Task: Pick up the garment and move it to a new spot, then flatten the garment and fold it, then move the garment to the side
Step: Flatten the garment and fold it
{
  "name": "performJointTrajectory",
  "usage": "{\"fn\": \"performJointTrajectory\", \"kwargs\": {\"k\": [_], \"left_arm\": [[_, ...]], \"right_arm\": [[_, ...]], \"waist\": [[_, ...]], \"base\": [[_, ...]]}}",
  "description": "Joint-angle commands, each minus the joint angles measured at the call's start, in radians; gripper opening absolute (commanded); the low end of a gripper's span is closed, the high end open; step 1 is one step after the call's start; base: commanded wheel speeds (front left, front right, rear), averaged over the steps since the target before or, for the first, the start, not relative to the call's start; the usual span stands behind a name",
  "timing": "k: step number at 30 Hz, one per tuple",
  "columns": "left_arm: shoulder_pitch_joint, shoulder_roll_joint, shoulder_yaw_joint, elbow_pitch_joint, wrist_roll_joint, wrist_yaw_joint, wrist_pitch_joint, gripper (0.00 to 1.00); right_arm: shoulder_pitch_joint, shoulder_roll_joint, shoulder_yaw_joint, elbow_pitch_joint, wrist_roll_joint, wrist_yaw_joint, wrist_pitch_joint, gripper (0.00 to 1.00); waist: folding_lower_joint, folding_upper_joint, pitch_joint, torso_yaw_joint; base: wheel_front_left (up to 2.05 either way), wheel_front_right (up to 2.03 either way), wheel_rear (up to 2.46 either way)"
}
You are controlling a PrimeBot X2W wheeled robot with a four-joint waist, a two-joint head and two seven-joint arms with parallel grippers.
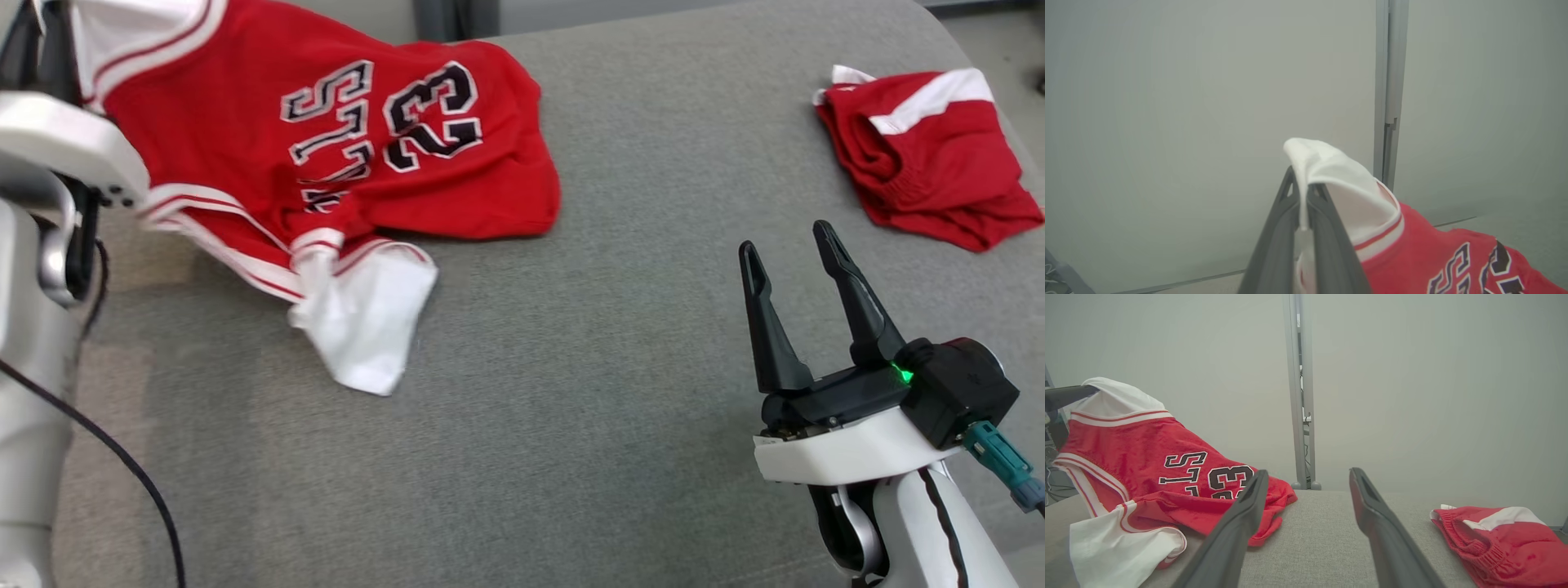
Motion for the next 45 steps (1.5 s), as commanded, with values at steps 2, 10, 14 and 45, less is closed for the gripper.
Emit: {"fn": "performJointTrajectory", "kwargs": {"k": [2,10,14,45], "left_arm": [[-0.060,0.020,-0.010,0.053,0.015,-0.012,0.028,0.00],[-0.193,0.076,-0.045,0.284,0.047,-0.037,0.101,1.00],[-0.227,0.070,-0.044,0.349,0.043,-0.028,0.061,1.00],[0.478,-0.217,0.016,-0.265,0.037,0.005,-0.122,1.00]], "right_arm": [[-0.014,-0.006,0.003,-0.003,0.013,0.000,0.000,1.00],[-0.031,-0.006,0.018,-0.009,0.039,0.000,0.000,1.00],[-0.030,-0.006,0.008,-0.009,0.039,0.000,0.000,1.00],[0.063,-0.006,-0.067,-0.009,-0.078,0.000,0.000,1.00]], "waist": [[0.0000,-0.0001,0.030,-0.038],[0.0000,-0.0001,0.083,-0.106],[0.0000,-0.0001,0.088,-0.107],[0.0000,-0.0001,-0.091,0.127]], "base": [[0.00,0.00,0.00],[0.00,0.00,0.00],[0.00,0.00,0.00],[0.00,0.00,0.00]]}}
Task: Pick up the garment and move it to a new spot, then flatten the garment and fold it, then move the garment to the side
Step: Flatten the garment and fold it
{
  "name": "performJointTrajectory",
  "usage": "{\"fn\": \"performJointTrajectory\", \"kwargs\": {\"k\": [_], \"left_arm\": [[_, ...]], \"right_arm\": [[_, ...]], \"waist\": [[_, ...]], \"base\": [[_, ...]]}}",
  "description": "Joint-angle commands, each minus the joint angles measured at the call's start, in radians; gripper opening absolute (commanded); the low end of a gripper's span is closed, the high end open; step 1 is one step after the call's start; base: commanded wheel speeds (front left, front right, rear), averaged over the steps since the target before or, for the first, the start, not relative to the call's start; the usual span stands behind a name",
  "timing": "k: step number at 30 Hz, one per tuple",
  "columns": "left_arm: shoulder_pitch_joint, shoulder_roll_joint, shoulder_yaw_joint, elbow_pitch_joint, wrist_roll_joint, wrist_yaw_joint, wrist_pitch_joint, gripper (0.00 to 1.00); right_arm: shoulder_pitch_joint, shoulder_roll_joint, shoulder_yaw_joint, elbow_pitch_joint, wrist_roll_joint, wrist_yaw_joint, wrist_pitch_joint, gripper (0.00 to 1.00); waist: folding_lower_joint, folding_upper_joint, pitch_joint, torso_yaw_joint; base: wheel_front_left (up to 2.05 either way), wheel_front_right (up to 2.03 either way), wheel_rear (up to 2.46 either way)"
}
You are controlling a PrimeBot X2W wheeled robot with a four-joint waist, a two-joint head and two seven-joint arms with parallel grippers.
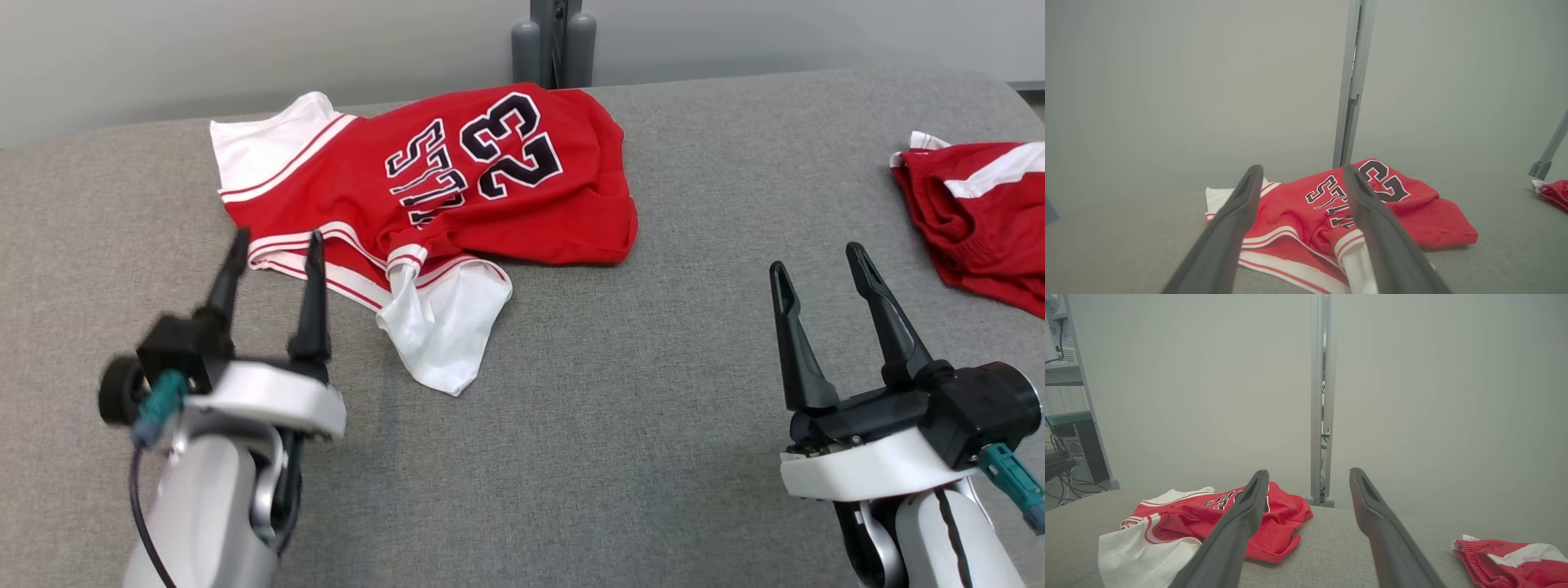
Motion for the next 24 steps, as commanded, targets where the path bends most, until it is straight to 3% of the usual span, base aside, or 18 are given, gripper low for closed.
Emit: {"fn": "performJointTrajectory", "kwargs": {"k": [1,7,14,24], "left_arm": [[0.043,-0.008,0.007,-0.016,0.012,-0.002,-0.003,1.00],[0.151,-0.057,0.030,-0.044,0.008,-0.006,-0.003,1.00],[0.148,-0.073,0.050,-0.053,0.027,-0.017,-0.003,1.00],[0.108,-0.080,-0.031,0.077,0.000,-0.101,-0.002,1.00]], "right_arm": [[0.013,-0.006,0.000,0.000,-0.010,0.000,0.000,1.00],[0.015,-0.006,0.005,0.003,-0.017,0.000,0.000,1.00],[0.003,-0.006,0.006,0.006,-0.017,0.000,0.000,1.00],[-0.007,-0.006,0.005,0.004,0.003,0.000,0.000,1.00]], "waist": [[0.0000,0.0000,-0.007,0.005],[0.0000,0.0000,-0.009,0.005],[0.0000,0.0000,0.008,-0.006],[0.0000,0.0000,0.043,-0.029]], "base": [[0.00,0.00,0.00],[0.00,0.00,0.00],[0.00,0.00,0.00],[0.00,0.00,0.00]]}}
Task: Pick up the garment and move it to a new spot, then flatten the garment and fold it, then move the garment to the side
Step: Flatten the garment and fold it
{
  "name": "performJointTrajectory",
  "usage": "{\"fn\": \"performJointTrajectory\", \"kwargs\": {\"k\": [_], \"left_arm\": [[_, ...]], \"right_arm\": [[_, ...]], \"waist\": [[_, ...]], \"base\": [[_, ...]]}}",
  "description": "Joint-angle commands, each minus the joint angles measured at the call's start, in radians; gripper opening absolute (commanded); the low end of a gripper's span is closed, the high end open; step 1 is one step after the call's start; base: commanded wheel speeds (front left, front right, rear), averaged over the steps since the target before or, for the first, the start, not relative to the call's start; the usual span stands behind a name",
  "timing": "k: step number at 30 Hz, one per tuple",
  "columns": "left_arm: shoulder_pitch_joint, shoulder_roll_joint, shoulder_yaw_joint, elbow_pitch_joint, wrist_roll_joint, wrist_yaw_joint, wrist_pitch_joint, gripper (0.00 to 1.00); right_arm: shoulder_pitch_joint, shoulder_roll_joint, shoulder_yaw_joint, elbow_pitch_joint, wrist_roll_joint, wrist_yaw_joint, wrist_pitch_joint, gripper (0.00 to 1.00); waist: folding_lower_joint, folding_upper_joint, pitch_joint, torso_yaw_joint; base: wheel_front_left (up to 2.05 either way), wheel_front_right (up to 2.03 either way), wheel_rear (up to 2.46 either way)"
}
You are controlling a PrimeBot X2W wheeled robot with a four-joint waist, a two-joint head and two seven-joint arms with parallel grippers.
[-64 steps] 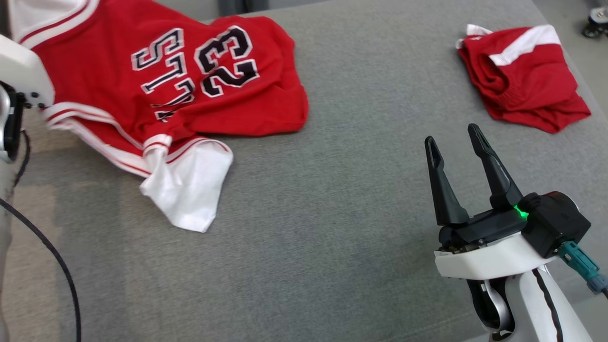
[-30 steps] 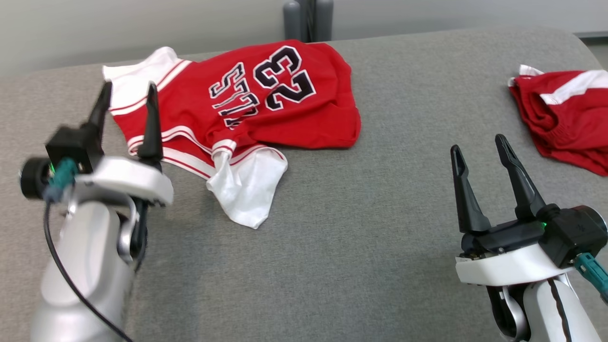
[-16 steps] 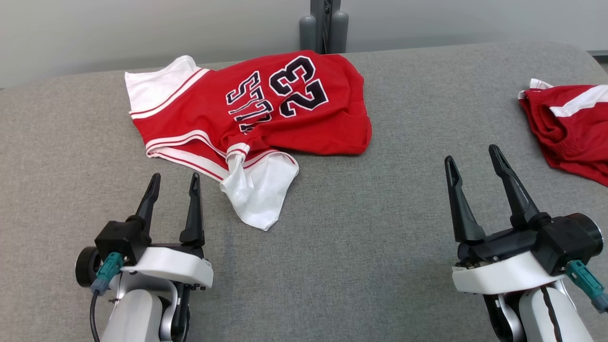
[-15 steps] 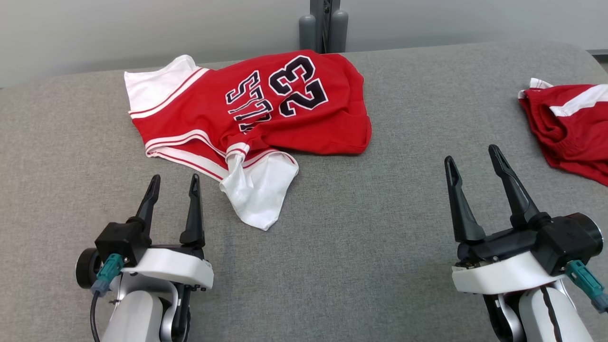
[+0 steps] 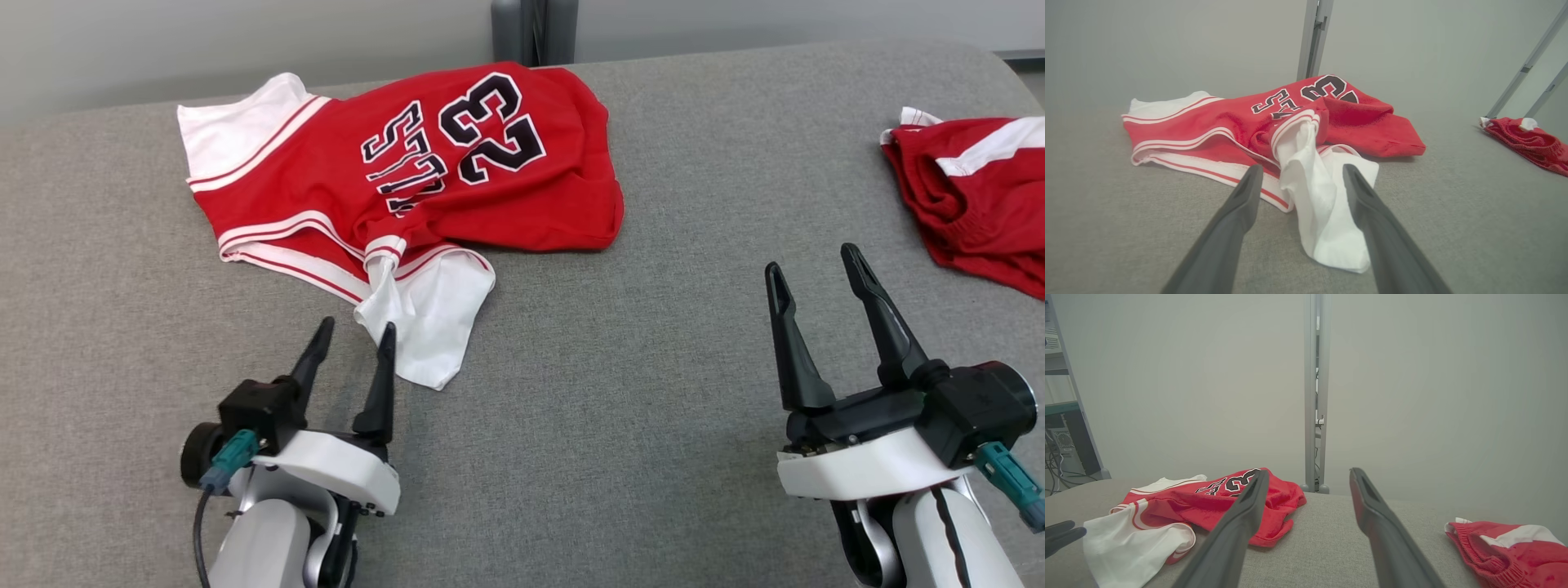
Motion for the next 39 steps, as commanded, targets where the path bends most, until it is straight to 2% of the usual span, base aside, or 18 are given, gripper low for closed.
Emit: {"fn": "performJointTrajectory", "kwargs": {"k": [1,7,14,15,16,17,23,27,33,39], "left_arm": [[-0.025,0.003,-0.021,0.033,-0.010,-0.009,0.000,1.00],[-0.076,0.002,-0.080,0.128,-0.084,-0.026,0.034,1.00],[-0.157,0.002,-0.164,0.213,-0.168,-0.021,0.057,1.00],[-0.165,0.002,-0.176,0.224,-0.172,-0.022,0.060,0.82],[-0.172,0.002,-0.185,0.232,-0.175,-0.023,0.061,0.18],[-0.178,0.003,-0.192,0.239,-0.176,-0.024,0.058,0.00],[-0.185,0.009,-0.196,0.260,-0.152,0.005,0.025,0.00],[-0.182,0.034,-0.194,0.243,-0.115,0.036,0.006,0.00],[-0.173,0.108,-0.180,0.162,-0.030,0.109,-0.002,0.00],[-0.147,0.199,-0.168,0.008,0.069,0.169,-0.001,0.00]], "right_arm": [[-0.009,-0.006,-0.004,-0.002,0.007,0.000,0.000,1.00],[-0.022,-0.006,0.001,-0.004,0.012,0.000,0.000,1.00],[-0.034,-0.006,0.004,0.003,0.021,0.000,0.000,1.00],[-0.036,-0.006,0.006,0.004,0.024,0.000,0.000,1.00],[-0.036,-0.006,0.007,0.005,0.025,0.000,0.000,1.00],[-0.037,-0.006,0.006,0.006,0.027,0.000,0.000,1.00],[-0.025,-0.006,-0.008,0.011,0.027,0.000,0.000,1.00],[-0.015,-0.006,-0.011,0.012,0.026,0.000,0.000,1.00],[-0.006,-0.006,-0.011,0.018,0.031,0.000,0.000,1.00],[0.010,-0.006,-0.013,0.025,0.040,0.000,0.000,1.00]], "waist": [[0.0000,0.0000,0.011,-0.006],[0.0000,0.0000,0.036,-0.015],[0.0000,0.0000,0.057,-0.031],[0.0000,0.0000,0.057,-0.033],[0.0000,0.0000,0.057,-0.035],[0.0000,0.0000,0.057,-0.036],[0.0000,0.0000,0.039,-0.026],[0.0000,0.0000,0.017,-0.009],[0.0000,0.0000,-0.021,0.023],[0.0000,0.0000,-0.054,0.050]], "base": [[0.00,0.00,0.00],[0.00,0.00,0.00],[0.00,0.00,0.00],[0.00,0.00,0.00],[0.00,0.00,0.00],[0.00,0.00,0.00],[0.00,0.00,0.00],[0.00,0.00,0.00],[0.00,0.00,0.00],[0.00,0.00,0.00]]}}
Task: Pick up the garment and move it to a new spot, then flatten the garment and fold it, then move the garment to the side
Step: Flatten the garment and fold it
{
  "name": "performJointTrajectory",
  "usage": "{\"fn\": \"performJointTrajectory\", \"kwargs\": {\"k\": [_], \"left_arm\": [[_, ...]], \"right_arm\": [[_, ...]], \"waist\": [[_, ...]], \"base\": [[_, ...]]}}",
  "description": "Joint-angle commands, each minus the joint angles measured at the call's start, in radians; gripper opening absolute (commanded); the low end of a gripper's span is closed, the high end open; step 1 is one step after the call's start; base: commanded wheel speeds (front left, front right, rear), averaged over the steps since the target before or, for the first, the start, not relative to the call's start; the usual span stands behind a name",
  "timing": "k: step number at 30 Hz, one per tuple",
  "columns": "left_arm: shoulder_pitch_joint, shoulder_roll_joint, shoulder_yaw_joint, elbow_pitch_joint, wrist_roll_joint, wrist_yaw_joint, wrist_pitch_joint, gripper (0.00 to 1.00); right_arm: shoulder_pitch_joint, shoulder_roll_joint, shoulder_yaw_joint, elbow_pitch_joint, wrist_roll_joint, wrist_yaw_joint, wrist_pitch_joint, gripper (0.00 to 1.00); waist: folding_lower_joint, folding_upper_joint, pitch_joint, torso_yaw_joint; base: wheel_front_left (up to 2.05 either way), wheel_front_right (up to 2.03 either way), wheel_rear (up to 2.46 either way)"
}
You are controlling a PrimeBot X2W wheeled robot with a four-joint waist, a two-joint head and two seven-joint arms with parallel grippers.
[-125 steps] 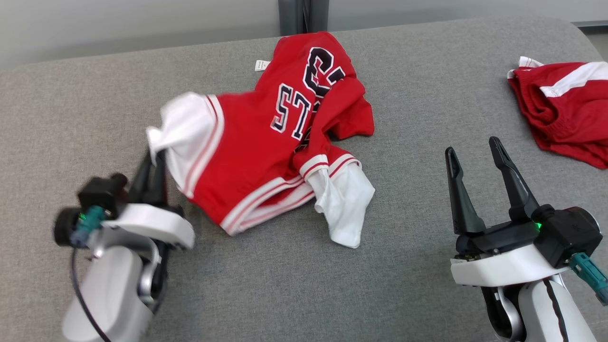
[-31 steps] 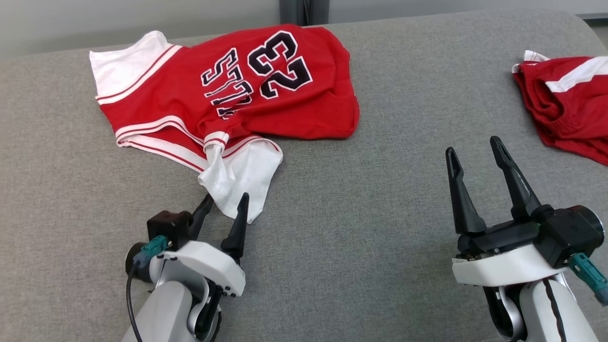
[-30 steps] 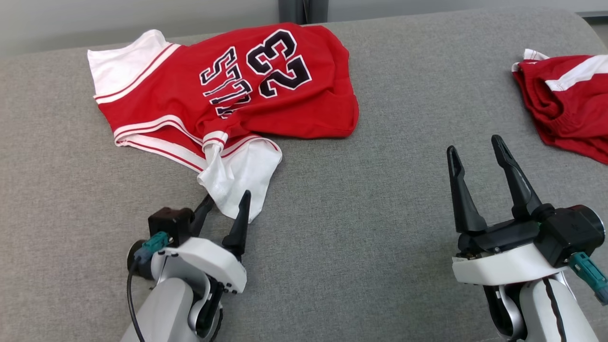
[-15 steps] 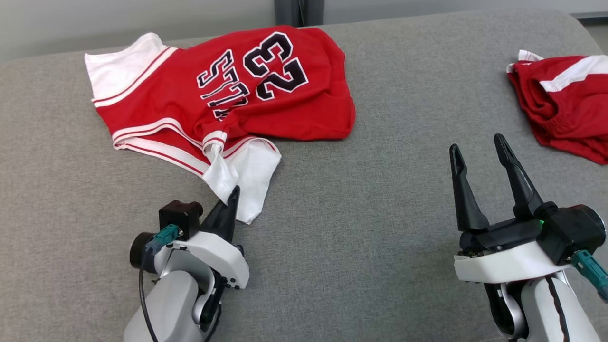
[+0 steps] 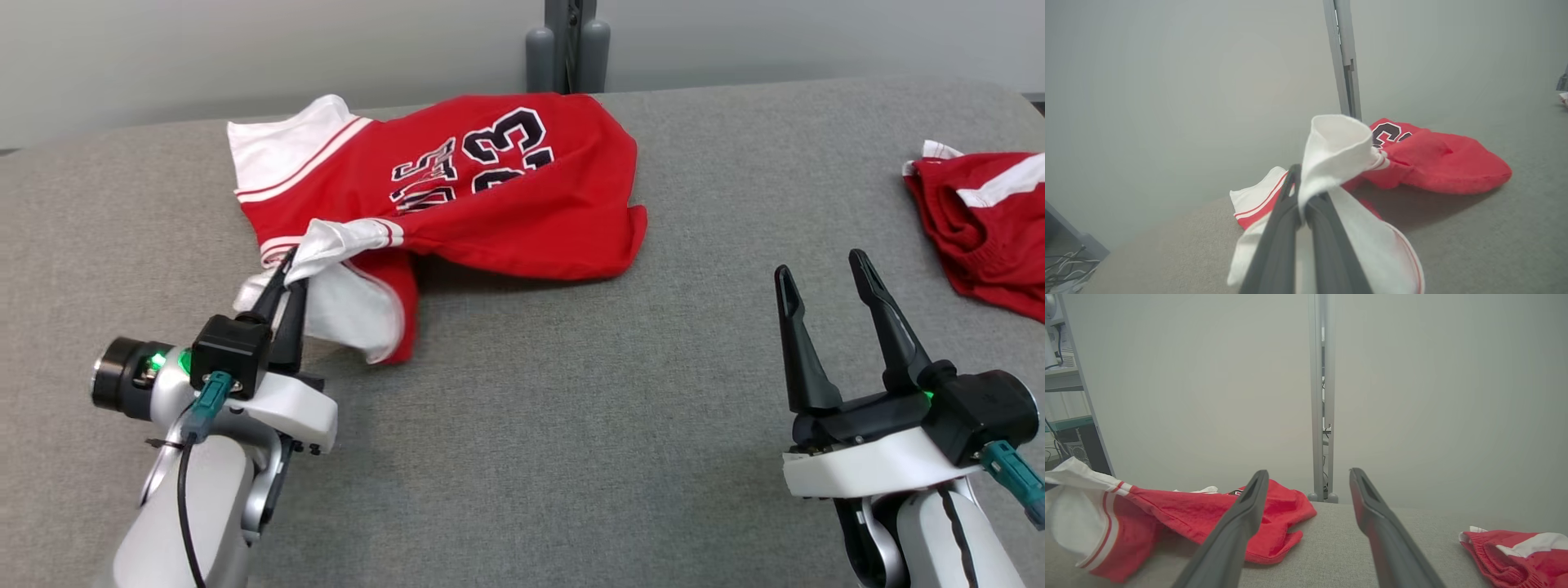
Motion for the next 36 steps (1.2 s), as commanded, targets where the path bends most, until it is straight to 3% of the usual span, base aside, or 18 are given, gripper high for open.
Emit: {"fn": "performJointTrajectory", "kwargs": {"k": [1,8,13,18,24,28,30,31,36], "left_arm": [[0.009,0.021,0.001,-0.029,0.028,0.016,-0.003,0.00],[0.026,0.121,-0.050,-0.199,0.183,0.069,-0.003,0.00],[0.050,0.166,-0.102,-0.255,0.247,0.056,0.018,0.00],[0.154,0.209,-0.178,-0.262,0.291,0.030,0.105,0.00],[0.226,0.181,-0.238,-0.205,0.279,0.009,0.135,0.00],[0.256,0.120,-0.294,-0.099,0.253,-0.023,0.160,0.02],[0.262,0.094,-0.295,-0.061,0.228,-0.031,0.174,0.93],[0.261,0.080,-0.291,-0.049,0.215,-0.030,0.175,1.00],[0.241,0.049,-0.259,-0.037,0.157,-0.027,0.145,1.00]], "right_arm": [[0.014,-0.006,-0.003,0.002,0.009,0.000,0.000,1.00],[0.029,-0.006,-0.010,0.009,0.019,0.000,0.000,1.00],[0.032,-0.006,-0.011,0.013,0.023,0.000,0.000,1.00],[0.032,-0.006,-0.013,0.019,0.026,0.000,0.000,1.00],[0.034,-0.006,-0.014,0.024,0.024,0.000,0.000,1.00],[0.034,-0.006,-0.003,0.032,0.016,0.000,0.000,1.00],[0.032,-0.006,0.000,0.033,0.009,0.000,0.000,1.00],[0.031,-0.006,-0.001,0.034,0.006,0.000,0.000,1.00],[0.034,-0.006,-0.011,0.037,-0.003,0.000,0.000,1.00]], "waist": [[0.0000,-0.0001,-0.012,0.012],[0.0000,-0.0001,-0.032,0.039],[0.0000,-0.0001,-0.040,0.050],[0.0000,-0.0001,-0.046,0.057],[0.0000,-0.0001,-0.051,0.063],[0.0000,-0.0001,-0.061,0.064],[0.0000,-0.0001,-0.063,0.063],[0.0000,-0.0001,-0.062,0.063],[0.0000,-0.0001,-0.058,0.064]], "base": [[0.00,0.00,0.00],[0.00,0.00,0.00],[0.00,0.00,0.00],[0.00,0.00,0.00],[0.00,0.00,0.00],[0.00,0.00,0.00],[0.00,0.00,0.00],[0.00,0.00,0.00],[0.00,0.00,0.00]]}}
